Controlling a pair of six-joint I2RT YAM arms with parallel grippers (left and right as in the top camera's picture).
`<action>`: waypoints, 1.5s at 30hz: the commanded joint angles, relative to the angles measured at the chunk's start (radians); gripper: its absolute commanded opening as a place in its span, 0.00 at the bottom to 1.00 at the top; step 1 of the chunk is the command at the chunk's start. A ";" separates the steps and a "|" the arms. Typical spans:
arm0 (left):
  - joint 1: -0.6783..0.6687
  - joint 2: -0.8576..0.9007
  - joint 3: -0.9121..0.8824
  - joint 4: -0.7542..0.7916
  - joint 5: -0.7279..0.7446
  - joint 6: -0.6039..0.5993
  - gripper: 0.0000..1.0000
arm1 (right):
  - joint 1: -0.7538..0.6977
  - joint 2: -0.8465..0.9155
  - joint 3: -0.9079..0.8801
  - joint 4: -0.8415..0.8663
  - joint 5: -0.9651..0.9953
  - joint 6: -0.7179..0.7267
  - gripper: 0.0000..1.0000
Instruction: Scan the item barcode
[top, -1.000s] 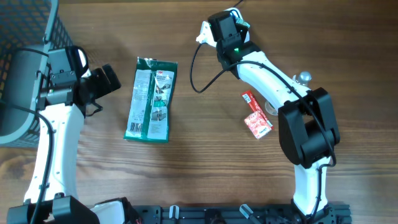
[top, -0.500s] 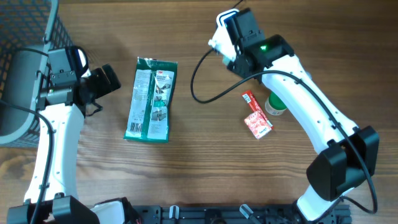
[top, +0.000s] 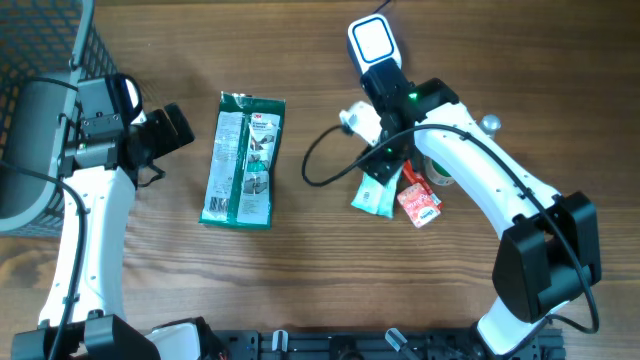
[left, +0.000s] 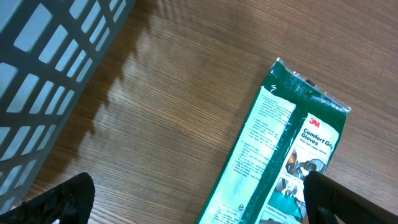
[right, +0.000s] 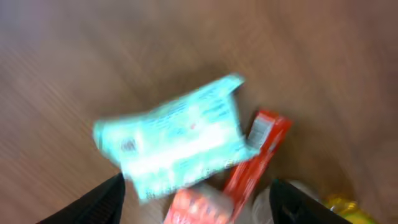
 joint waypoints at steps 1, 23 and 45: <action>0.003 -0.002 0.005 0.003 -0.003 0.012 1.00 | 0.004 0.005 -0.003 0.090 -0.098 0.383 0.65; 0.003 -0.002 0.005 0.003 -0.003 0.012 1.00 | 0.058 0.019 -0.301 0.324 0.068 0.755 0.36; 0.003 -0.002 0.005 0.011 -0.002 0.012 1.00 | 0.060 0.013 -0.045 0.222 -0.321 0.710 0.72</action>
